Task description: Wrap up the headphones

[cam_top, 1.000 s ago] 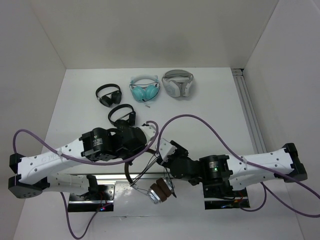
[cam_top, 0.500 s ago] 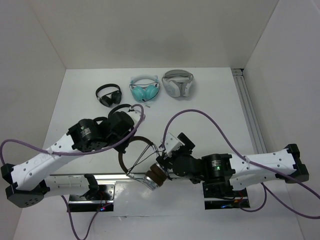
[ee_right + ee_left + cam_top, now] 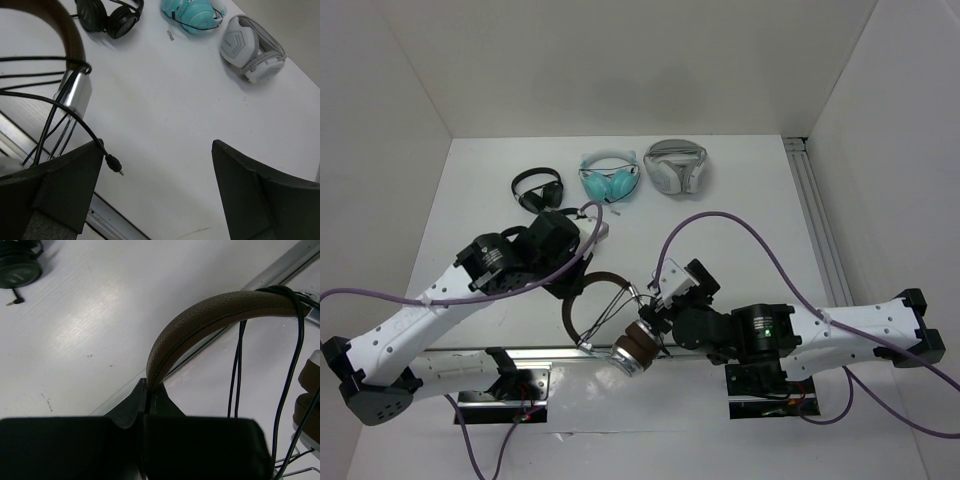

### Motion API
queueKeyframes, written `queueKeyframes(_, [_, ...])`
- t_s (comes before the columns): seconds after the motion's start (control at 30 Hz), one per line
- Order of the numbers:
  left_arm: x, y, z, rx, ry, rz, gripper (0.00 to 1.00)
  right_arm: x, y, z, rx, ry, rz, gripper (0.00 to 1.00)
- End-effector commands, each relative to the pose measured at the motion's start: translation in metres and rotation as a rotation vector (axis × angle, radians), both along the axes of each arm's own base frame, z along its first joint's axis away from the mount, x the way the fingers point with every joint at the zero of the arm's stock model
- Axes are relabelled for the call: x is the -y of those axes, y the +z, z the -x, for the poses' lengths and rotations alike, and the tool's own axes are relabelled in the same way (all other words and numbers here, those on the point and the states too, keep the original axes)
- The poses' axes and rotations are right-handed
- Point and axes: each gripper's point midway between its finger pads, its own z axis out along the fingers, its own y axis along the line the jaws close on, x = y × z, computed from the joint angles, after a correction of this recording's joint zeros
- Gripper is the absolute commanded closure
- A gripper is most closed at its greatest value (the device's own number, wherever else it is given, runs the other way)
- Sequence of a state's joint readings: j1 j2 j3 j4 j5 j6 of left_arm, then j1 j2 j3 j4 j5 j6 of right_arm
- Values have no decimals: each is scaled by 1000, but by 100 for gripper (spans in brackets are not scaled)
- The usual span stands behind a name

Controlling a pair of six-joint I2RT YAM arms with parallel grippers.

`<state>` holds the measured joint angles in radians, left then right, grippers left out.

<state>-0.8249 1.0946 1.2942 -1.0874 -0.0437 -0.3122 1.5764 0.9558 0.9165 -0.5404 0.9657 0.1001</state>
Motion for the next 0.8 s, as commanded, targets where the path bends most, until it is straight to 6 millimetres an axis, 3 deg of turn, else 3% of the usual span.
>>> queueKeyframes(0.0, [29,3,9,-38,-82,127,100,10,15,-13,39,-107,-27,4])
queueKeyframes(0.13, [38,-6,16,-69,-121,152,100,11,14,-13,31,-104,-39,4])
queueKeyframes(0.43, [42,3,24,-73,-146,209,100,9,12,-13,31,-104,-28,1])
queueKeyframes(0.63, [48,17,31,-56,-198,282,100,1,-13,-21,-26,-98,47,1])
queueKeyframes(0.77, [44,25,26,-17,-176,292,100,-12,-19,-6,-103,33,43,0])
